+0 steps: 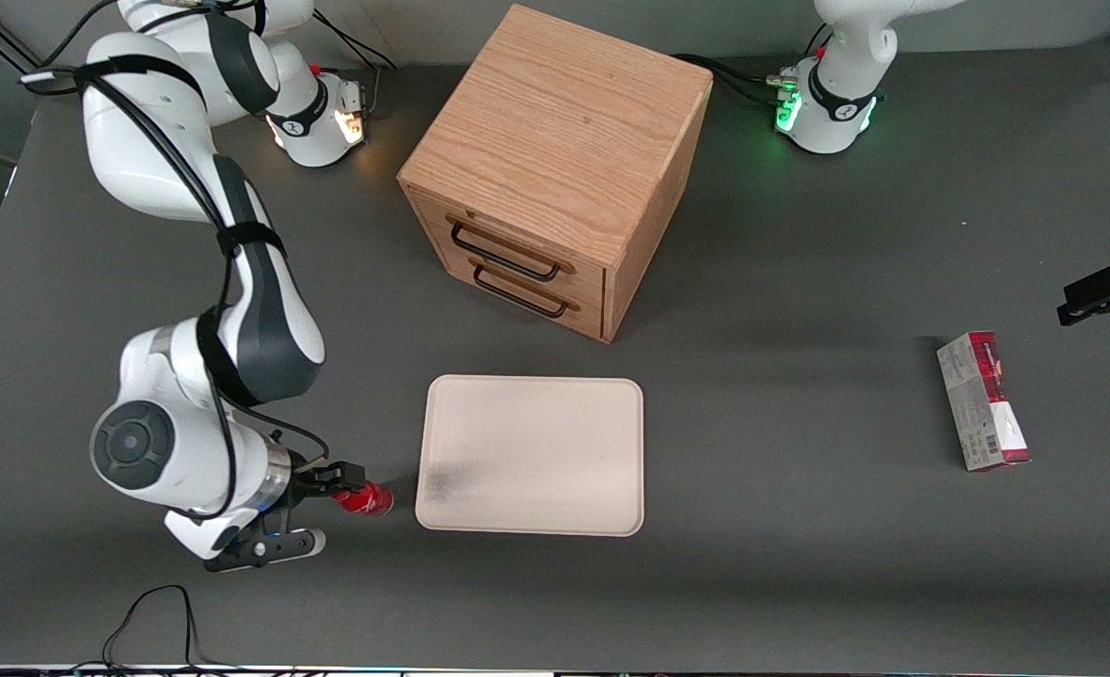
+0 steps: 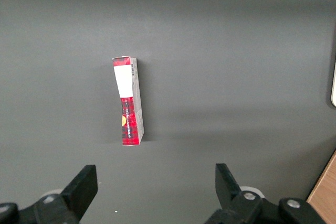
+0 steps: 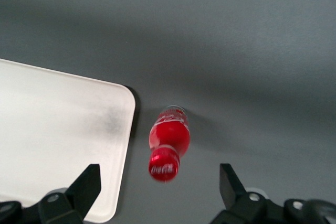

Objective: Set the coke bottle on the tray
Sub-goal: 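Lower the right gripper and close it around the red bottle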

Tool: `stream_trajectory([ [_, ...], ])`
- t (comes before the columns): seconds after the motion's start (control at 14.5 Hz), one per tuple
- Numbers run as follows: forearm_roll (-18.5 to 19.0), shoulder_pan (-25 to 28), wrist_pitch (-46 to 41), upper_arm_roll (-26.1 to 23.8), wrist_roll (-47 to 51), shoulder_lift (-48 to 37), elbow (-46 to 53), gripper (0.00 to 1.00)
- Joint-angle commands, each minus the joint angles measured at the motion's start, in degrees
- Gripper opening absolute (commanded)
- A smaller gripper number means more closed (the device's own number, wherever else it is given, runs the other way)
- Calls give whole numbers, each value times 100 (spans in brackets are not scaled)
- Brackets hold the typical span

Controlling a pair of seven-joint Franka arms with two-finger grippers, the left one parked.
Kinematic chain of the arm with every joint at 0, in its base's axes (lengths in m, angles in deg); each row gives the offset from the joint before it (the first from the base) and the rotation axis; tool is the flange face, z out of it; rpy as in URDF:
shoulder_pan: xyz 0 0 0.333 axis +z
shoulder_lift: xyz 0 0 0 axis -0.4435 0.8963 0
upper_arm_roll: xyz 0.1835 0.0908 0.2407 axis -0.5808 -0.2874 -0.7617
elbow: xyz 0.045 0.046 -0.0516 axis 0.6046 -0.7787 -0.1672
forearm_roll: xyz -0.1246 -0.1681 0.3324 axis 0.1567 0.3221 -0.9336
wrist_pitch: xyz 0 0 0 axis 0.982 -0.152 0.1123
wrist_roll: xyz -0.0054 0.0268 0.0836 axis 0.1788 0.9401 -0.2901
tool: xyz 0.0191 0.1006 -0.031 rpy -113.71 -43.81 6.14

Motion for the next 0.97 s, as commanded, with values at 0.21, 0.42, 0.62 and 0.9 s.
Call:
stream_trajectory([
  [0.21, 82, 32, 50, 3, -91, 396, 159, 100],
  [0.42, 117, 32, -38, 3, -100, 353, 97, 100],
  [0.62, 161, 75, -204, 11, -91, 317, 106, 69],
  [0.9, 196, 84, -266, 12, -91, 308, 106, 14],
])
